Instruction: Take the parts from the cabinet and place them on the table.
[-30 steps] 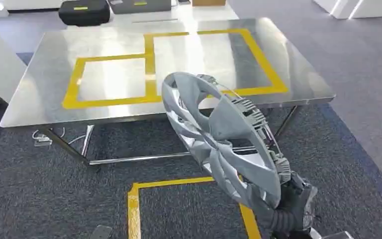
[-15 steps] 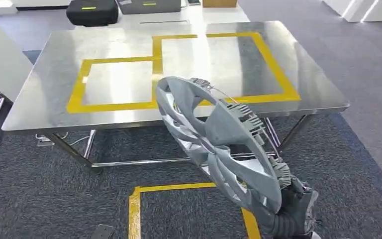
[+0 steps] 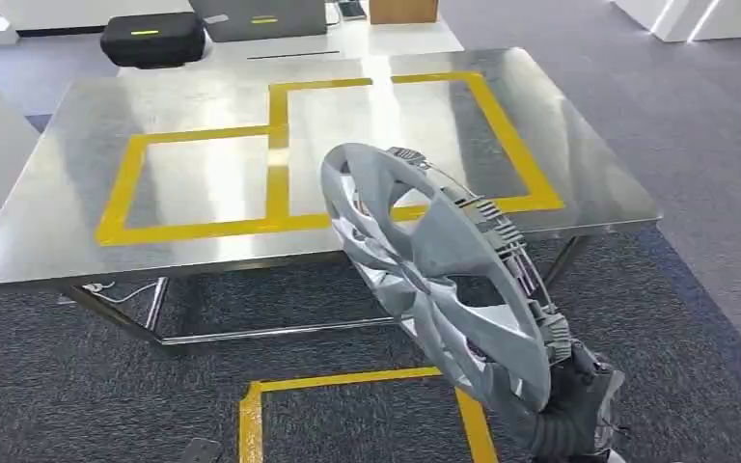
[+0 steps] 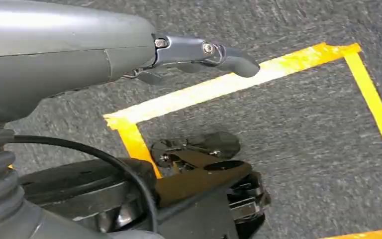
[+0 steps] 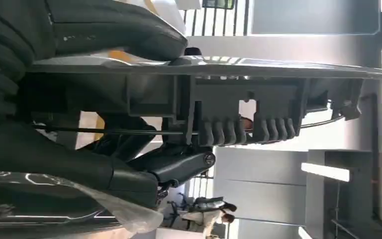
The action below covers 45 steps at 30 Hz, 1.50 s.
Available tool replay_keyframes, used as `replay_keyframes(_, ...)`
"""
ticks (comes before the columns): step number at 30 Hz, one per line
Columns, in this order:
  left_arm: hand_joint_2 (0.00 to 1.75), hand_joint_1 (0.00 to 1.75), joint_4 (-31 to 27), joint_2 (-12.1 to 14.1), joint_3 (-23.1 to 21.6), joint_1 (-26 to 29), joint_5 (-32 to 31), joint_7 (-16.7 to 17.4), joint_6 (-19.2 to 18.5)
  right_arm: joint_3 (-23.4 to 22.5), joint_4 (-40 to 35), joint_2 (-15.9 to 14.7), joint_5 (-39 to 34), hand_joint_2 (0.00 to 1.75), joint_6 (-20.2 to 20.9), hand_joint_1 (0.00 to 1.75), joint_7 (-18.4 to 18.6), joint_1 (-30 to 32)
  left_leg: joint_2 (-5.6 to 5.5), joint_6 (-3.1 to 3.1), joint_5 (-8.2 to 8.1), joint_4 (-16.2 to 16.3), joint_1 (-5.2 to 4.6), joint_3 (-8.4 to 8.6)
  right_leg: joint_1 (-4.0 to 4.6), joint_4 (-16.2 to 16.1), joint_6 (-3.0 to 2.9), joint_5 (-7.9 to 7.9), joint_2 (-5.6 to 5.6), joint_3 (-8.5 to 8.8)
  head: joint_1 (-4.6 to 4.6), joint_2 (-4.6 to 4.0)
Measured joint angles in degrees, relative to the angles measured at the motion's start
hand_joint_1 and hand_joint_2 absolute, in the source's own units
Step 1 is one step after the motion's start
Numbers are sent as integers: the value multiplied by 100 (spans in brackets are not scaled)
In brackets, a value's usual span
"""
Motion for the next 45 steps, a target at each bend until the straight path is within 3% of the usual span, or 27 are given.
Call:
replay_keyframes(3,175,0,0,-7,0,18,-2,4,-2,0,-13,-2,2,175,-6,175,-18,8,-3,93,103,-257,-43,131,-21,-9,114,50,-4,86,-40,0)
replay_keyframes(5,175,0,0,-7,0,7,0,7,-2,0,-18,-4,2,175,-11,175,-13,-4,-19,103,142,-421,28,347,-15,59,150,-40,-13,67,-29,0)
replay_keyframes(6,175,0,0,-9,0,-6,-4,4,0,0,-27,-4,4,175,-11,175,-17,-18,-21,125,127,-448,39,391,-19,324,158,-103,-8,-79,15,0)
replay_keyframes(9,175,0,0,-22,0,-31,-4,4,-4,0,-26,-4,2,175,-11,175,-35,-30,-19,127,22,-447,52,453,-64,1384,264,-512,-13,-901,30,0)
replay_keyframes(10,175,0,0,-24,0,-26,-4,4,-4,-2,-24,-7,2,175,-11,175,-31,-12,-20,119,-22,-446,57,495,-77,1470,301,-528,-14,-1057,34,0)
replay_keyframes(11,175,0,0,-33,0,-15,-4,4,-4,-2,-24,-7,0,175,-11,175,-31,3,-28,106,-74,-446,67,564,-87,1333,328,-391,-15,-1099,34,0)
replay_keyframes(12,175,0,0,-35,0,-11,-4,4,-4,-2,-26,-7,0,175,-11,175,-31,3,-38,87,-130,-446,79,641,-96,1020,338,-131,-16,-1041,43,0)
replay_keyframes(14,175,0,0,-39,0,-11,-13,5,-4,-2,-26,-7,-2,175,-20,175,-59,2,-43,24,-269,-452,98,795,-122,105,344,650,-30,-807,52,0)
replay_keyframes(15,175,0,0,-37,0,-24,-13,7,-2,-2,-24,-7,-19,175,-26,175,-85,-1,-44,-17,-306,-439,87,850,-86,129,312,543,-39,-846,50,0)
replay_keyframes(16,175,0,0,-39,0,-40,-22,11,-2,0,-42,-7,-37,175,-41,175,-123,-6,-51,-57,-333,-448,79,823,-62,73,185,456,-40,-819,63,0)
replay_keyframes(17,175,0,0,-39,0,-40,-24,11,-2,-2,-72,-7,-42,175,-57,175,-144,16,-43,-86,-364,-474,78,829,-63,67,128,564,-30,-761,61,0)
replay_keyframes(19,175,0,0,-46,0,-42,-39,11,-2,-9,-103,-7,-52,175,-74,175,-160,8,-44,-116,-351,-446,77,899,-70,49,64,542,-23,-704,47,0)
replay_keyframes(21,175,0,0,-44,0,-65,-39,11,5,-18,-142,-7,-68,175,-87,175,-166,1,-26,-176,-333,68,85,633,-103,-28,-7,499,-37,-574,28,0)
replay_keyframes(24,175,0,0,-46,0,-56,-39,11,7,-22,-164,-7,-83,175,-96,175,-197,-10,-21,-256,-811,1164,115,-94,-100,-41,-47,384,-27,-450,17,0)
replay_keyframes(25,175,0,0,-46,0,-48,-39,11,7,-22,-168,-7,-85,175,-98,175,-197,0,-21,-258,-887,1297,115,-246,-99,-41,-46,335,-18,-389,10,0)
replay_keyframes(26,175,0,0,-46,0,-46,-39,11,7,-22,-168,-7,-85,175,-105,175,-197,3,-21,-249,-807,1225,115,-293,-97,-41,-45,288,-11,-322,13,0)
replay_keyframes(27,175,0,0,-46,0,-47,-39,11,11,-22,-171,-7,-85,175,-118,175,-197,0,-21,-226,-578,973,114,-259,-89,-41,-40,234,-7,-242,13,0)
replay_keyframes(30,175,0,0,-42,0,-35,-44,11,13,-37,-201,-4,-85,175,-155,175,-203,-3,-17,-93,320,-145,71,28,-77,-63,5,57,-19,-85,13,0)
replay_keyframes(31,175,0,0,-33,0,-38,-41,11,15,-42,-199,2,-85,175,-168,175,-212,-19,-7,-70,-57,-59,26,-30,-62,-60,43,31,0,-17,43,0)
replay_keyframes(32,175,0,0,-46,0,-45,-44,11,15,-44,-219,11,-96,175,-179,175,-219,-34,-14,-34,129,-223,9,45,-69,-69,85,7,-11,-55,19,0)
replay_keyframes(33,175,0,0,-42,0,-27,-44,18,15,-44,-225,22,-90,175,-179,175,-214,-30,-13,-19,180,-244,9,51,-65,-38,114,35,-8,50,30,0)
replay_keyframes(36,175,0,0,-48,0,-40,-44,15,18,-50,-232,22,-88,175,-186,175,-216,-34,-22,81,132,-381,59,279,-70,117,202,-52,-16,1,45,0)
replay_keyframes(40,175,0,0,-55,0,-52,-44,15,18,-50,-232,22,-94,175,-183,175,-227,-44,-22,116,7,-378,54,380,-77,1510,254,-556,-18,-971,93,0)
replay_keyframes(41,175,0,0,-57,0,-45,-44,15,18,-53,-232,22,-92,175,-183,175,-225,-27,-25,115,-37,-378,54,431,-78,1571,264,-500,-18,-1113,109,0)
replay_keyframes(42,175,0,0,-63,0,-38,-42,15,18,-53,-232,22,-94,175,-183,175,-225,-21,-36,111,-94,-378,54,506,-78,1366,270,-279,-18,-1120,93,0)
replay_keyframes(44,175,0,0,-68,0,-39,-44,15,18,-53,-232,22,-94,175,-183,175,-225,-23,-51,83,-215,-379,60,688,-78,494,250,415,-22,-878,102,0)
replay_keyframes(45,175,0,0,-72,0,-34,-42,15,15,-53,-232,22,-94,175,-186,175,-227,-24,-48,59,-279,-388,62,714,-72,193,230,626,-26,-785,104,0)
